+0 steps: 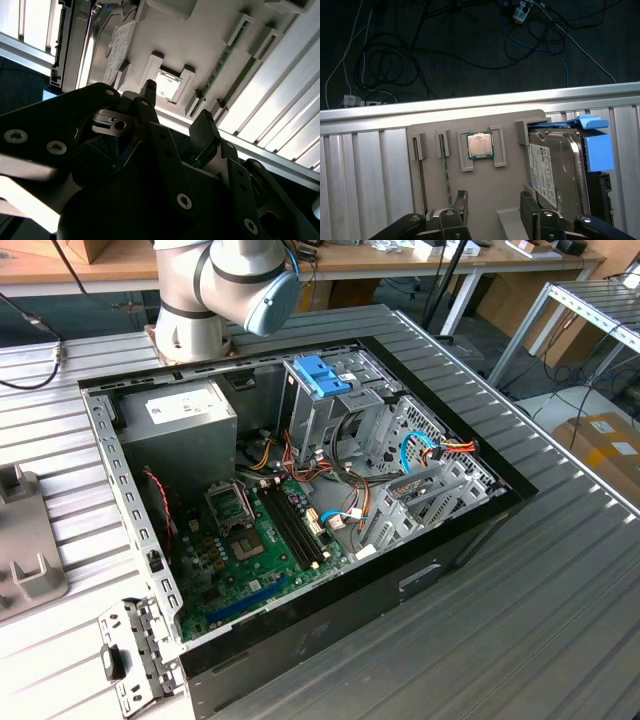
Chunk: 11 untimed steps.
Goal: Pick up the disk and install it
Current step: 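Pick up the disk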
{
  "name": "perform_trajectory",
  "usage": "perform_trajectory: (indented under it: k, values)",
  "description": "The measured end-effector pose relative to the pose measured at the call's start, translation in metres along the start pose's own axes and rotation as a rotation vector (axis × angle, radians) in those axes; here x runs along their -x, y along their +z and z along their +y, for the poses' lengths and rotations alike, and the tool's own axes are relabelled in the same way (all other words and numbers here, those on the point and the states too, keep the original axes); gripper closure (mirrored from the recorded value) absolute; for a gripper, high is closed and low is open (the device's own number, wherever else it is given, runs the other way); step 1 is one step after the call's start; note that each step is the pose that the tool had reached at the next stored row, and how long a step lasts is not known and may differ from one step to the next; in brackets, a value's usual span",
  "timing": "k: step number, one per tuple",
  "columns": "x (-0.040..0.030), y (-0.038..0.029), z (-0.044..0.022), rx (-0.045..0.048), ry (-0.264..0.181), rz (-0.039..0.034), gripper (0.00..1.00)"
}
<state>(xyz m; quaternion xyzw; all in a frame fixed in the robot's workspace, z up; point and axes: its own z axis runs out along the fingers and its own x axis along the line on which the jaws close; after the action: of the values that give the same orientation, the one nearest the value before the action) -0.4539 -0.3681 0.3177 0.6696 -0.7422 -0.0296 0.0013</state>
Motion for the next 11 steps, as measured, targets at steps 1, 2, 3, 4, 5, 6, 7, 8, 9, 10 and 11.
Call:
perform_trajectory:
  k: [1, 2, 3, 4, 5, 6, 7, 8, 9, 10, 11]
  values:
    - [0.0002, 0.0007, 0.0, 0.0, 0.0, -0.0006, 0.46]
    - [0.0003, 0.0011, 0.0, 0.0, 0.0, -0.0008, 0.46]
    - [0.0004, 0.0014, 0.0, 0.0, 0.0, -0.001, 0.46]
    - [0.0005, 0.0017, 0.0, 0.0, 0.0, -0.0012, 0.46]
    - [0.0006, 0.0021, 0.0, 0.0001, 0.0, -0.0013, 0.46]
    - [0.0007, 0.0024, 0.0, 0.0001, 0.0, -0.0015, 0.46]
    - [0.0008, 0.0027, 0.0, 0.0001, 0.0, -0.0016, 0.46]
    - [0.0009, 0.003, 0.0, 0.0001, 0.0, -0.0018, 0.46]
    - [0.001, 0.0034, 0.0, 0.0001, 0.0, -0.002, 0.46]
    - [0.0011, 0.0038, -0.0001, 0.0002, 0.0, -0.0022, 0.46]
    - [0.0012, 0.0043, 0.0, 0.0002, 0.0, -0.0025, 0.46]
